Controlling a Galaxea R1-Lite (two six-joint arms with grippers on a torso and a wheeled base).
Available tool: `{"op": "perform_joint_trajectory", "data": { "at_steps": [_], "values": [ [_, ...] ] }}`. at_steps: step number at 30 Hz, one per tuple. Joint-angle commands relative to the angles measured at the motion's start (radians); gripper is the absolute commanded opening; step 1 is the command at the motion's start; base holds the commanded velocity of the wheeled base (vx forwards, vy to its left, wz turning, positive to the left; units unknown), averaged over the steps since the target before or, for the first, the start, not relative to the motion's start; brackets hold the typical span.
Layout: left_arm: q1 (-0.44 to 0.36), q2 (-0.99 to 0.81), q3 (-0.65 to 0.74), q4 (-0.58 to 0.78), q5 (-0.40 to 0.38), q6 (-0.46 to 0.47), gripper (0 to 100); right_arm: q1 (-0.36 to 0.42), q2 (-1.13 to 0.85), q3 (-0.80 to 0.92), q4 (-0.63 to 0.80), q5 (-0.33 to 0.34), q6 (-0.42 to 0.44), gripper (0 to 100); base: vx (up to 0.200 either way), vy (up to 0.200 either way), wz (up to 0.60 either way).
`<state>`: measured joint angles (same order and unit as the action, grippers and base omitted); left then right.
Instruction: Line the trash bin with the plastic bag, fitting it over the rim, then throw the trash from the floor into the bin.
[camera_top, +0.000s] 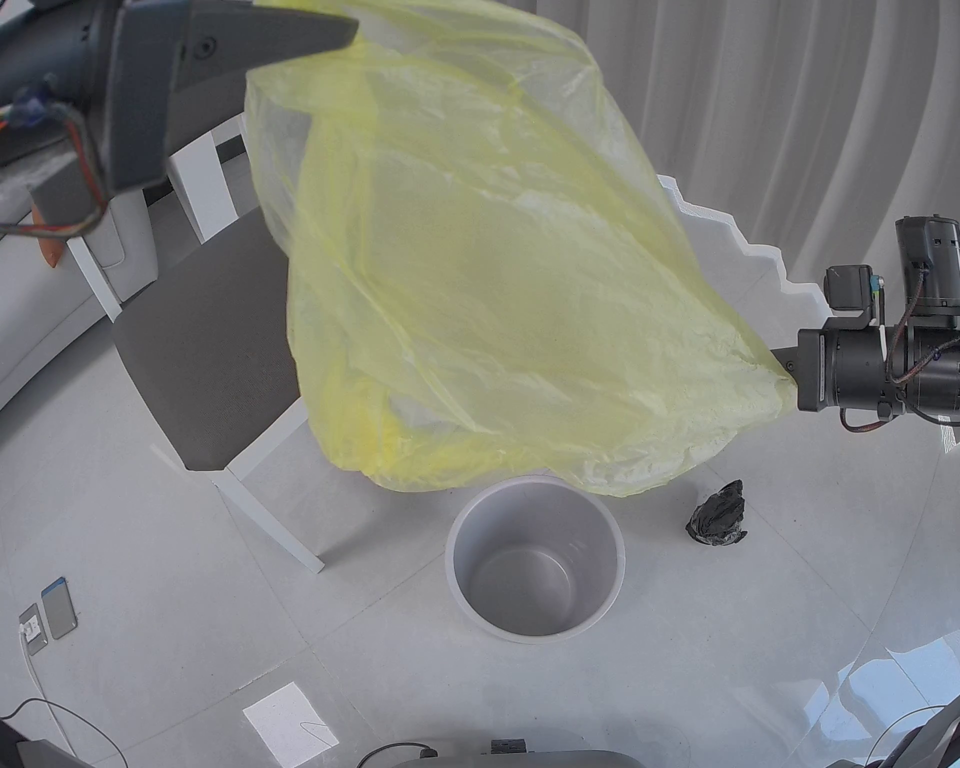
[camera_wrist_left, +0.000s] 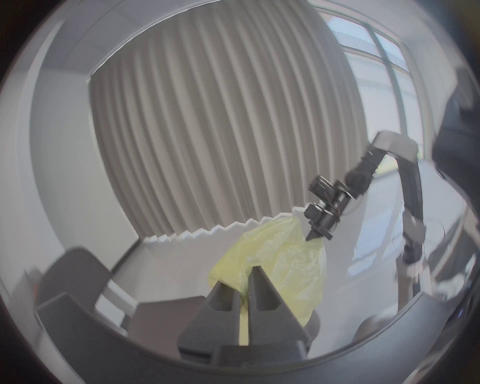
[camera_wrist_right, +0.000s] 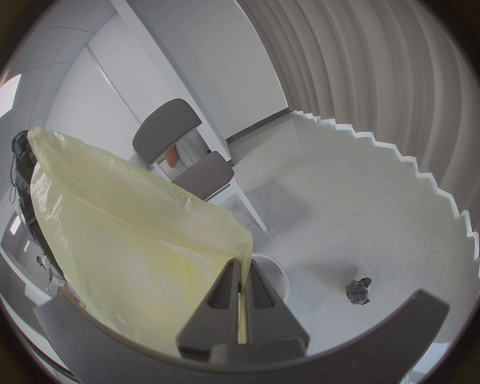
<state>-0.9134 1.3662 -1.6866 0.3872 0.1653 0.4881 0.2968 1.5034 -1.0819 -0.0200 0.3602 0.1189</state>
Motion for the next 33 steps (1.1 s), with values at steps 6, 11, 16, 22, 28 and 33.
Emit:
{"op": "perform_joint_trajectory", "data": {
  "at_steps": [6, 11, 16, 22, 28, 33],
  "values": [
    [0.139, -0.03, 0.397, -0.195, -0.018, -0.342, 0, 0.019, 0.004, -0.01, -0.074, -0.101, 0.096, 0, 0.0, 0.0, 0.0],
    [0.162, -0.032, 0.588, -0.286, -0.053, -0.411, 0, 0.021, 0.034, 0.0, -0.077, -0.104, 0.093, 0, 0.0, 0.0, 0.0],
    [0.159, 0.004, 0.731, -0.426, -0.07, -0.477, 0, 0.019, 0.063, 0.025, -0.077, -0.132, 0.09, 0, 0.0, 0.0, 0.0],
    [0.148, 0.071, 0.831, -0.565, -0.073, -0.556, 0, 0.016, 0.097, 0.054, -0.081, -0.136, 0.085, 0, 0.0, 0.0, 0.0],
    [0.145, 0.183, 0.881, -0.711, -0.104, -0.628, 0, 0.008, 0.161, 0.069, -0.11, -0.135, 0.085, 0, 0.0, 0.0, 0.0],
    [0.148, 0.241, 0.941, -0.792, -0.104, -0.669, 0, 0.004, 0.207, 0.106, -0.166, -0.133, 0.09, 0, 0.0, 0.0, 0.0]
  ]
}}
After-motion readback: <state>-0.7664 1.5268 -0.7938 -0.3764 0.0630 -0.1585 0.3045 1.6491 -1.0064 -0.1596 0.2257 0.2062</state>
